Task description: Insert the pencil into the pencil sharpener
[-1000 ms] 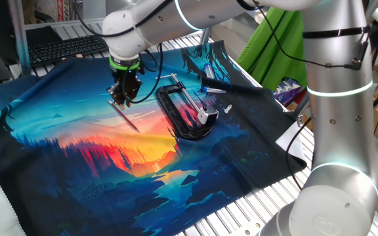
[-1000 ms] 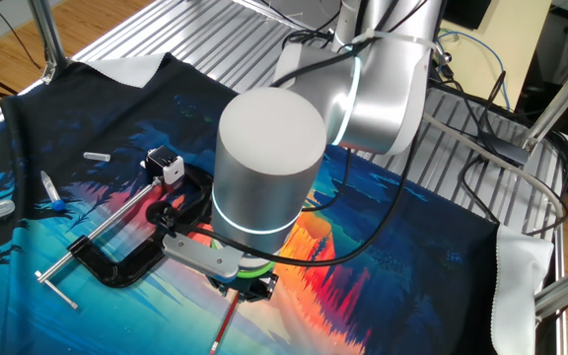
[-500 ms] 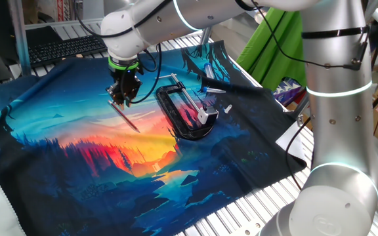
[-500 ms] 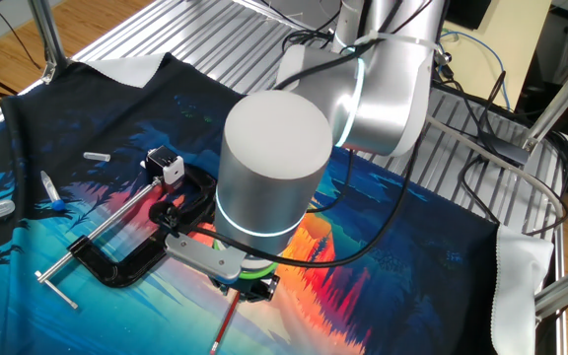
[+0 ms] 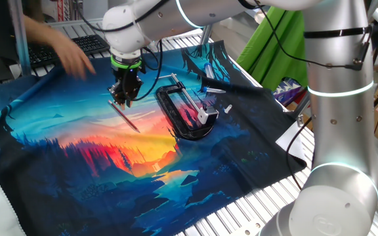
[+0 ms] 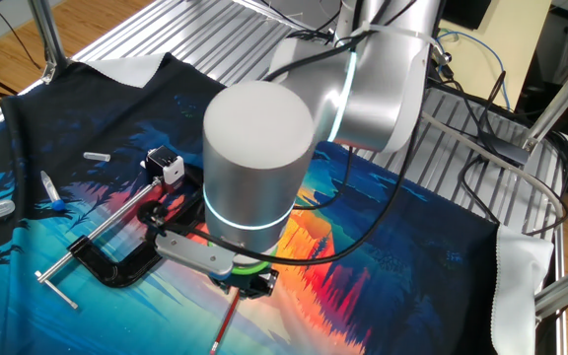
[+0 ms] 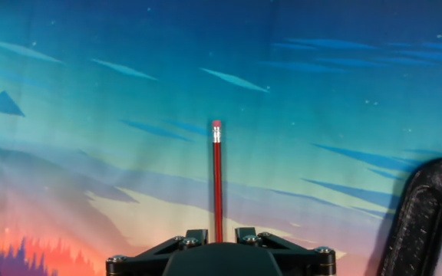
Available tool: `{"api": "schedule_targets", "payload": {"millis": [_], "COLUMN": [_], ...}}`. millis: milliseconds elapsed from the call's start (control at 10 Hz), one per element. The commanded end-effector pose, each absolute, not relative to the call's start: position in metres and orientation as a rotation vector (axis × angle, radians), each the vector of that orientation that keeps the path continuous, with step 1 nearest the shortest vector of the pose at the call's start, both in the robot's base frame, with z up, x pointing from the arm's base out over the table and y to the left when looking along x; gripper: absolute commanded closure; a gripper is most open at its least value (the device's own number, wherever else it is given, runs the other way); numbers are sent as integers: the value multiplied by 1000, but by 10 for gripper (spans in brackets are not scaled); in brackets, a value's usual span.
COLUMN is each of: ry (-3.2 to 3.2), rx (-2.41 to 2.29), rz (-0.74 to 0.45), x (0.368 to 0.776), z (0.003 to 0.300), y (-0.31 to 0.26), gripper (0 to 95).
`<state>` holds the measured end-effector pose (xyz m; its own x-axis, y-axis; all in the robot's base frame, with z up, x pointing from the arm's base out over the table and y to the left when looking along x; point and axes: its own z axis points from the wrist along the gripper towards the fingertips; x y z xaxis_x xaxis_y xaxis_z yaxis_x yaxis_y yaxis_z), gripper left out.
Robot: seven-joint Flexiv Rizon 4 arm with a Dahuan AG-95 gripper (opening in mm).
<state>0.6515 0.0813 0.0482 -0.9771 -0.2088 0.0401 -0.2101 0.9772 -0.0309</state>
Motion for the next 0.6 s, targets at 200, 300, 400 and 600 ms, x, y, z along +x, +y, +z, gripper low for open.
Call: {"api": "schedule_targets", "payload": {"millis": [200, 300, 400, 600], "ry": [-3095, -3106, -3117, -3118], "rx": [367, 375, 373, 355], "rz": [58, 65, 79, 95], "x": [648, 648, 647, 644], "z": [51, 51, 53, 59], "y": [86, 86, 87, 87], "gripper": [950, 950, 760, 950]}}
